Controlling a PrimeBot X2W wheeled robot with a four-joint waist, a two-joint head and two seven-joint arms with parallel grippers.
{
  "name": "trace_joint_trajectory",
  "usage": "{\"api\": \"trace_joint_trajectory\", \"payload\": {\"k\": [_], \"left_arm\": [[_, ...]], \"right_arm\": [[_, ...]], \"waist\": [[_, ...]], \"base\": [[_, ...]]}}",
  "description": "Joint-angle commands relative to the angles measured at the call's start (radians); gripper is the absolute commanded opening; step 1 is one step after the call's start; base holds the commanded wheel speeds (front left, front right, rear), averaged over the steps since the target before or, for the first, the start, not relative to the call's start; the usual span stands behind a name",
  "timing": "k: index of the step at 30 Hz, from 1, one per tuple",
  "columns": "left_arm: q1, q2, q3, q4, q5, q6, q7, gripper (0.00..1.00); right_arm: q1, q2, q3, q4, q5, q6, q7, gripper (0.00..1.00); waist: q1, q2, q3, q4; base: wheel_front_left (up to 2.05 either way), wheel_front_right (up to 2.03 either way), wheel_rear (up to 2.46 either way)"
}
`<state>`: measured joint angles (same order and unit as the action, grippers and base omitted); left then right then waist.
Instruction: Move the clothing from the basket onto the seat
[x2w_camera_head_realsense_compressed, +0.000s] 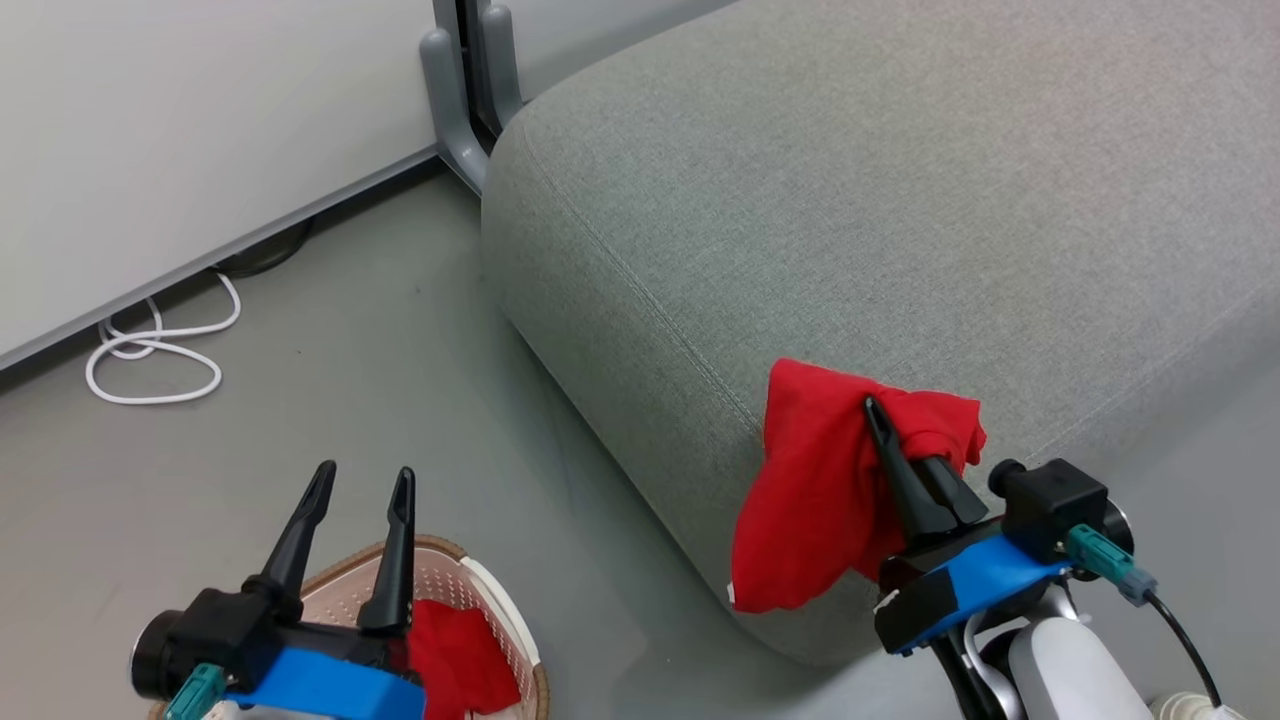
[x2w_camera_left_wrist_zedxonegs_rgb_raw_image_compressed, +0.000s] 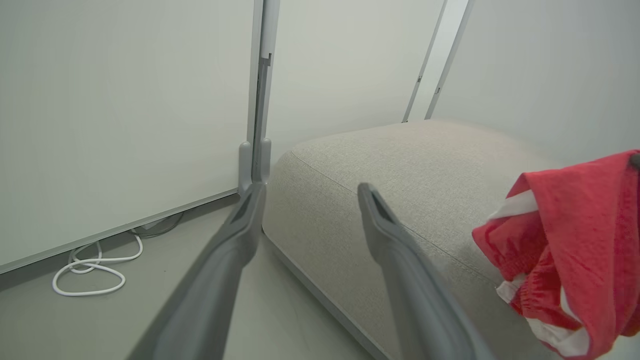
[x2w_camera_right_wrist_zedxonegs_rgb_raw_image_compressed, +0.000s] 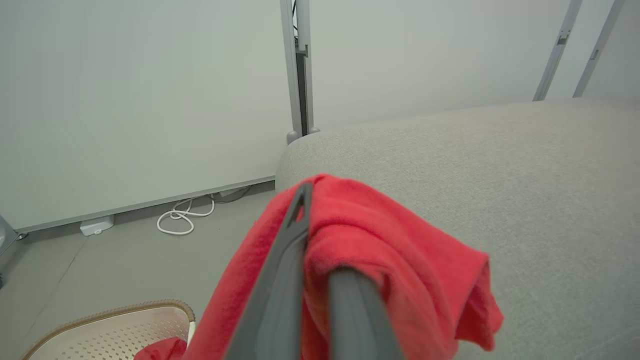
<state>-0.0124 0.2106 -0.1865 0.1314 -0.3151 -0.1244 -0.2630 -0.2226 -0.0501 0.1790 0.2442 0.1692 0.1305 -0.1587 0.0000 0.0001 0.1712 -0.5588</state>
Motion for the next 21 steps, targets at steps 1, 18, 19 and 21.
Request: {"api": "trace_joint_trajectory", "payload": {"k": [1, 18, 19, 21], "left_arm": [[-0.025, 0.005, -0.012, 0.006, 0.003, -0.009, -0.003, 1.0], [-0.043, 0.026, -0.023, 0.002, -0.007, -0.007, -0.003, 1.0], [-0.039, 0.026, -0.018, -0.007, -0.003, -0.007, -0.003, 1.0], [-0.049, 0.028, -0.021, -0.026, 0.008, -0.007, -0.003, 1.0]], "right_arm": [[0.012, 0.0, -0.01, -0.008, 0.005, 0.0, -0.011, 0.0], [-0.133, -0.001, -0.051, 0.037, -0.003, 0.0, 0.014, 0.0], [-0.165, -0.001, -0.061, 0.05, -0.009, 0.0, 0.024, 0.0], [-0.237, -0.001, -0.105, 0.073, -0.004, 0.0, 0.034, 0.0]], "waist": [[0.0, -0.0001, 0.01, -0.005], [0.0, -0.0001, 0.048, -0.002], [0.0, -0.0001, 0.057, 0.0], [0.0, -0.0001, 0.087, 0.025]], "base": [[0.0, 0.0, 0.0], [0.0, 0.0, 0.0], [0.0, 0.0, 0.0], [0.0, 0.0, 0.0]]}}
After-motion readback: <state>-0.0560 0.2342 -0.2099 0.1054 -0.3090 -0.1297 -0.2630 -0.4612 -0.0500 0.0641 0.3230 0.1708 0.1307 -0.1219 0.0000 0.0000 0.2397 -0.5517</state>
